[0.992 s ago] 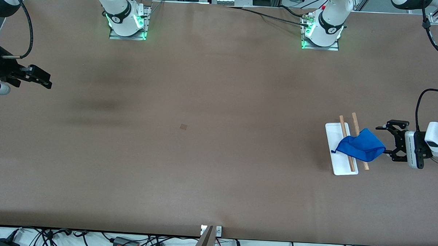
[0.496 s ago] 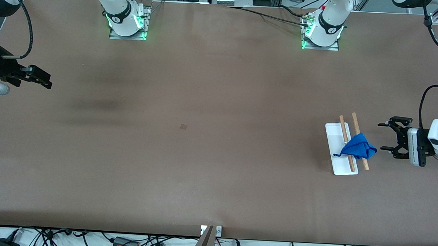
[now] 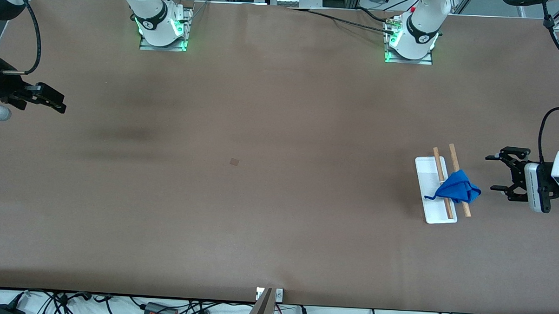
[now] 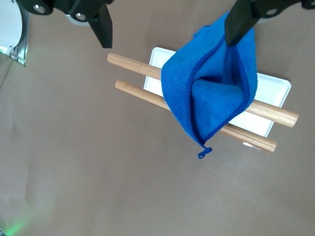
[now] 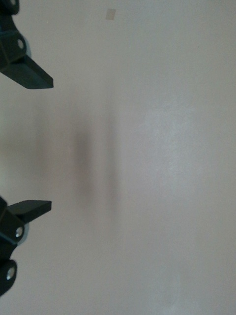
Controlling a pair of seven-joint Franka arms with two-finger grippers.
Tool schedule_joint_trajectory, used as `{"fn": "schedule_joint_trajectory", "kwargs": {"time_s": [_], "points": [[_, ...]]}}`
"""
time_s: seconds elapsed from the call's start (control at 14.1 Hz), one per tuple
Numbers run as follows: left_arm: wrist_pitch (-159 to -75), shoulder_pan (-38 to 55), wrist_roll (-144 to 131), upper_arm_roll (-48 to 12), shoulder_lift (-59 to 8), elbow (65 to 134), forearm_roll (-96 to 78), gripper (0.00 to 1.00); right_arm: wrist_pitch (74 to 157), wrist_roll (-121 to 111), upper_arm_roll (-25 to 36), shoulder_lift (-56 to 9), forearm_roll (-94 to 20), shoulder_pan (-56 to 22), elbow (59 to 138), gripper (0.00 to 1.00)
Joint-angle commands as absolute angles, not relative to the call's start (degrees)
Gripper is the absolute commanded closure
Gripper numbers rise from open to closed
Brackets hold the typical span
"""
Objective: Pass towel and hang on rack
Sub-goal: 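Open the left gripper and release the towel on the dowels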
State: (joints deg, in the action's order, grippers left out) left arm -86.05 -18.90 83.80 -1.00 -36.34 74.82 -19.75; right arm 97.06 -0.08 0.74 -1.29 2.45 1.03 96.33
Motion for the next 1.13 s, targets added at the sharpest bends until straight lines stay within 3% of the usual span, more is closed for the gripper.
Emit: {"fn": "schedule_joint_trajectory", "kwargs": {"time_s": [0.0,0.64,1.06], "points": [[-83.77,-18.64,78.77,-1.49,-33.58,74.53,-17.84,0.0,96.42,0.79,0.7,0.18,1.67,0.97,97.21,0.0],[-68.13,-14.68,49.95,-1.94,-35.07,58.21,-16.0,0.0,97.12,0.79,0.88,-0.18,1.49,1.23,96.86,0.0],[-62.84,-11.42,36.57,1.67,-34.02,53.27,-15.56,0.0,97.56,0.7,0.97,-0.35,1.41,1.32,96.86,0.0]]}}
